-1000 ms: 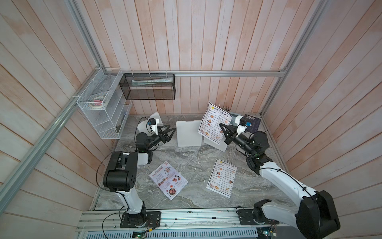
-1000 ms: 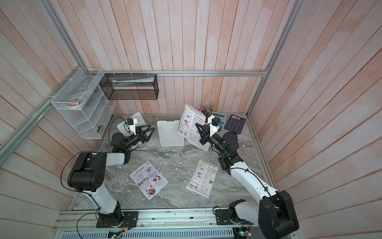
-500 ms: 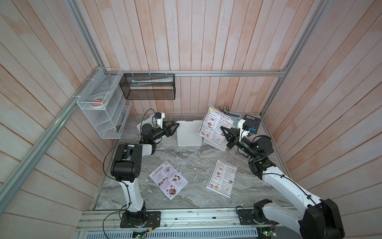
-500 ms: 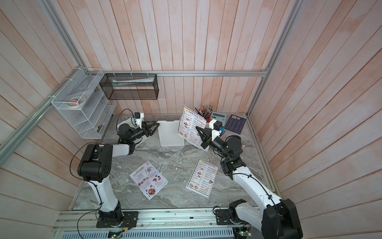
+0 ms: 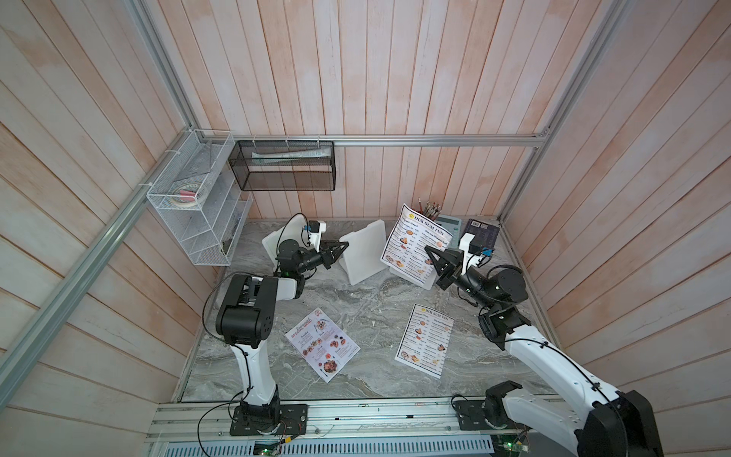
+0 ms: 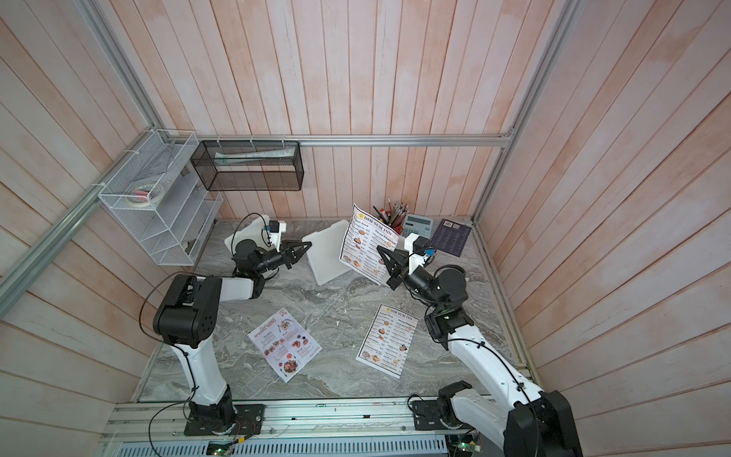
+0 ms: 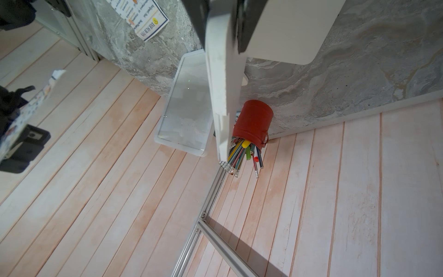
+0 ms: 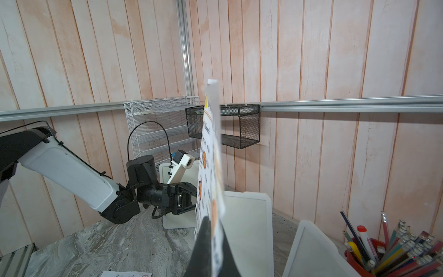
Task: Insert the menus into the narrow rack
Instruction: Move the narrow rack to the center of the board.
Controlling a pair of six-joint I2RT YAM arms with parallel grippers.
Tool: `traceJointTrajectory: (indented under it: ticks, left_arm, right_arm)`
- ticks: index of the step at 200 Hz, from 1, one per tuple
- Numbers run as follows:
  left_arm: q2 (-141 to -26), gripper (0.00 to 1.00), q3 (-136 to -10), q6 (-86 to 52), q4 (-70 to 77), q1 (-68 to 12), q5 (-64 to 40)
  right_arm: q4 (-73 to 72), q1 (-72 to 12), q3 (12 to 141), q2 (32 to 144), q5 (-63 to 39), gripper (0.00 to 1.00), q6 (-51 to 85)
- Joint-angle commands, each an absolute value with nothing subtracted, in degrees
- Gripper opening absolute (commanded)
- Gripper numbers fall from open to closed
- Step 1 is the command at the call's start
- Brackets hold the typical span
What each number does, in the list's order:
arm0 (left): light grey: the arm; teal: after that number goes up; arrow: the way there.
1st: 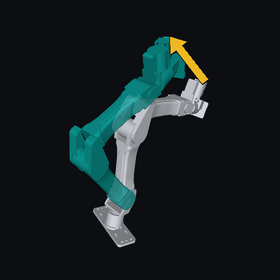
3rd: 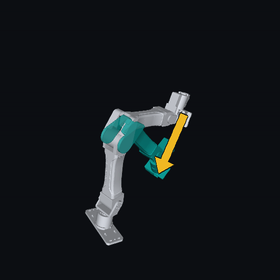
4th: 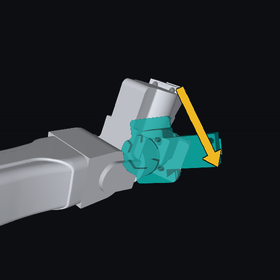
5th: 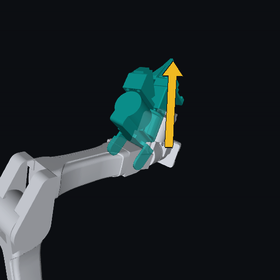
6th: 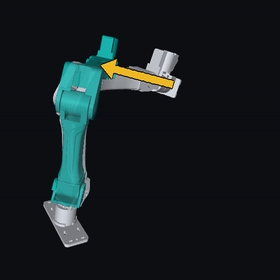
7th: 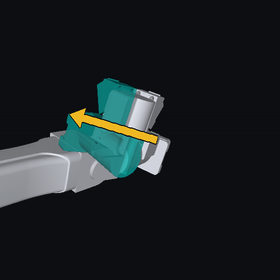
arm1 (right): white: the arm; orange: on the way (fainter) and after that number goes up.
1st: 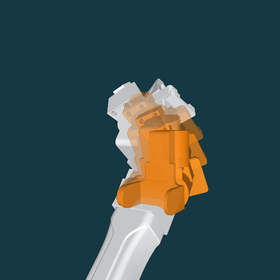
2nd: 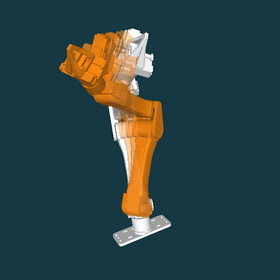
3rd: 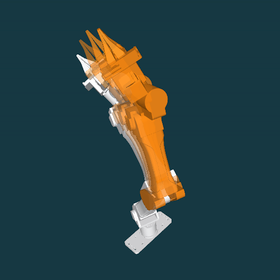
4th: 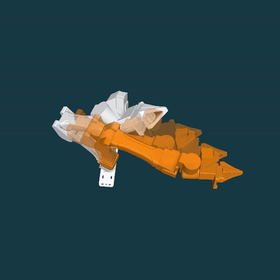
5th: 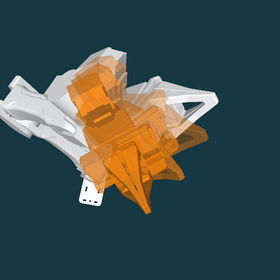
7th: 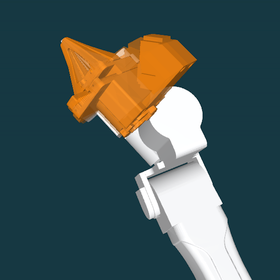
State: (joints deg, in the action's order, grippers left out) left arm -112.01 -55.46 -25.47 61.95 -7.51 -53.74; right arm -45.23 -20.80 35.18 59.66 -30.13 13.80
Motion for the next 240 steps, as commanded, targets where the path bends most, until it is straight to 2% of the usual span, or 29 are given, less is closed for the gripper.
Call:
traceJointTrajectory:
  ticks: [1,52,83,112,138,183,206,220,240]
  left_arm:
    - [-109.9,0.17,-52.0,-28.3,65.3,-7.5,-57.8]
    - [-104.5,0.14,-42.8,-31.6,71.9,-8.0,-62.1]
    - [-100.0,0.13,-37.4,-31.2,69.7,-8.3,-61.9]
    - [-94.5,0.13,-35.0,-25.5,59.2,-10.0,-58.5]
    - [-91.1,0.07,-36.1,-16.1,44.5,-14.6,-52.4]
    - [-88.8,0.07,-34.8,-14.5,41.9,-16.0,-49.2]
    - [-87.8,0.20,-34.3,-14.4,39.2,-16.0,-44.4]
    - [-87.1,0.35,-34.0,-14.3,37.8,-16.1,-41.5]
    - [-85.5,0.50,-33.2,-14.2,36.5,-16.1,-37.8]
  right_arm:
    - [-46.6,-20.4,34.1,58.3,-30.9,0.00,14.9]
    - [-46.9,-20.4,33.9,58.2,-31.1,0.00,15.9]
    - [-48.5,-20.4,33.0,57.7,-31.9,0.00,17.3]
    - [-49.2,-20.1,32.6,57.4,-32.8,0.00,18.3]
    - [-51.5,-19.9,31.4,56.5,-34.8,0.00,20.7]
    - [-52.4,-19.7,30.2,55.3,-35.3,0.00,21.9]
    - [-52.2,-19.6,29.9,54.9,-35.4,0.00,22.2]
    - [-52.3,-19.5,29.8,54.6,-35.4,0.00,22.3]
    - [-52.5,-19.4,29.7,54.3,-35.5,0.00,22.5]
